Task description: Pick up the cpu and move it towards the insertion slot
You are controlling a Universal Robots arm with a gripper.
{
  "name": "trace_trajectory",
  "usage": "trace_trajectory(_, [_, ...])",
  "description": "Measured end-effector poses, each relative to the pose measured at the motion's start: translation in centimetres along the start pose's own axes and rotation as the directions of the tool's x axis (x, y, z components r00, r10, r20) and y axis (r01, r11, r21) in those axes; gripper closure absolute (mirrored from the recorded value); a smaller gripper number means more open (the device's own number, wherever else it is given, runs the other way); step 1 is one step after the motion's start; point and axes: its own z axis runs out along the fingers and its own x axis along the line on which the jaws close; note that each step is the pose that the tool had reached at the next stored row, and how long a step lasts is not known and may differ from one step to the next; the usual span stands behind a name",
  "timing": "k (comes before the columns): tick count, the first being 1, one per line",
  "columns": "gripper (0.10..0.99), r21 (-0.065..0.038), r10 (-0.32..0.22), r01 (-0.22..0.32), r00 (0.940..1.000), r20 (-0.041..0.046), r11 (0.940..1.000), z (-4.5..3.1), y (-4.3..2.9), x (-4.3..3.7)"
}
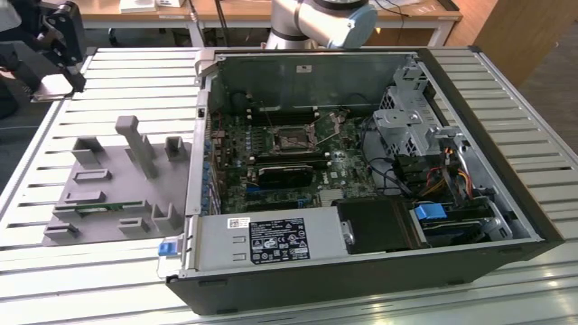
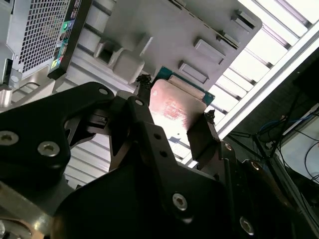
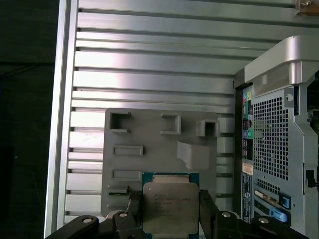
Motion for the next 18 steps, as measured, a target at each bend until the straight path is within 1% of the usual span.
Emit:
trace_trajectory(9, [0.545,0.0,0.0,0.0,1.0,0.0002,1.0,0.13,-0.06,-2.74])
trace_trajectory(18, [0.545,0.0,0.0,0.0,1.0,0.0002,1.0,0.24,-0.11,-5.13])
